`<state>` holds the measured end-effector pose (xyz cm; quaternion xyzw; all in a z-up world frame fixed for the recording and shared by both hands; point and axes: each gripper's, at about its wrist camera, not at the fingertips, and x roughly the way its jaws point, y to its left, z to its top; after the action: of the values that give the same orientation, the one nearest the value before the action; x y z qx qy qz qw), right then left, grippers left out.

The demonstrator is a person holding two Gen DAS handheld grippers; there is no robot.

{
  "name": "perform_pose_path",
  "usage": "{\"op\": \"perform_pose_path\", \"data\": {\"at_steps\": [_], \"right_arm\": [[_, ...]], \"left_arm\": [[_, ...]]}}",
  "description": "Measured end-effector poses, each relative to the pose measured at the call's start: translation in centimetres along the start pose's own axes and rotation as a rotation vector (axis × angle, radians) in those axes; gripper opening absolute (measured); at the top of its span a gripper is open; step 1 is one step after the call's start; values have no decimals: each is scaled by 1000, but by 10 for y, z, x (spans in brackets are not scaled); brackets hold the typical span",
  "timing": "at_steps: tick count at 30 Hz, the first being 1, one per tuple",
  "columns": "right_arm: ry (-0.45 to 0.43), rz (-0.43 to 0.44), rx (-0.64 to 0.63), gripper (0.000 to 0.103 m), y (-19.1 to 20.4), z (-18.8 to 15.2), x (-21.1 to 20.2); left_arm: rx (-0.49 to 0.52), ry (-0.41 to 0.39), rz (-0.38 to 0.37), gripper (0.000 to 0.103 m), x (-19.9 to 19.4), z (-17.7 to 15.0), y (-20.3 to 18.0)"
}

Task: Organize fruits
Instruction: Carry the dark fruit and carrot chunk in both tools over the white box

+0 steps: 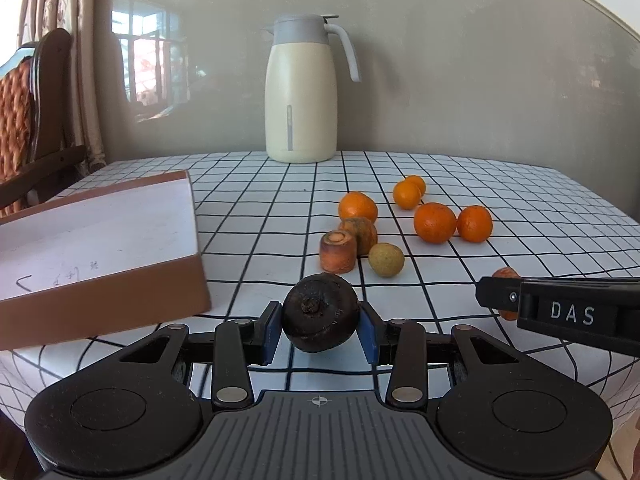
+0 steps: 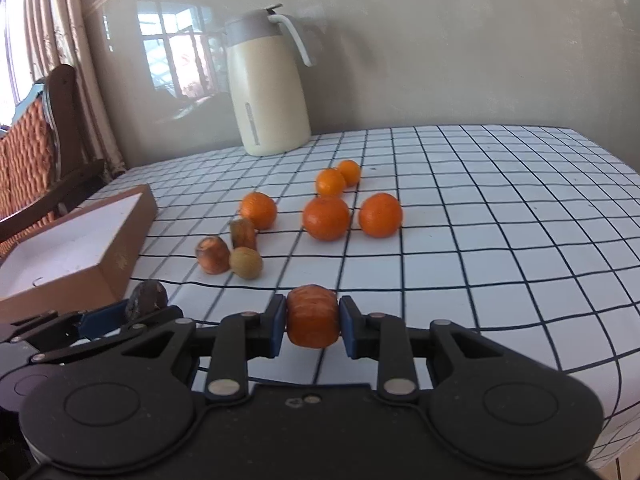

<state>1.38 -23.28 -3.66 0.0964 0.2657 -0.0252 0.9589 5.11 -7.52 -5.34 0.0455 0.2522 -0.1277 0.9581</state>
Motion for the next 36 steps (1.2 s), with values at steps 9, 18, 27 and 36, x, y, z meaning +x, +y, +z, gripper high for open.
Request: {"op": "perform_pose_path", "data": {"at_steps": [9,18,27,36], "right_arm": [[-2,75,-32,20,26,0,2],[-3,183,-81,20,65,-1,8],[-36,306,-121,20,108,6,15],[-60,374,-157,20,139,18,26]], "left_arm": [[-6,-8,36,41,-17,-3,28],[-60,-31,91,41,-33,-5,69],[-141,-98,209,41,-58,-5,124],[-214,-141,340,41,-72,-6,179]]}}
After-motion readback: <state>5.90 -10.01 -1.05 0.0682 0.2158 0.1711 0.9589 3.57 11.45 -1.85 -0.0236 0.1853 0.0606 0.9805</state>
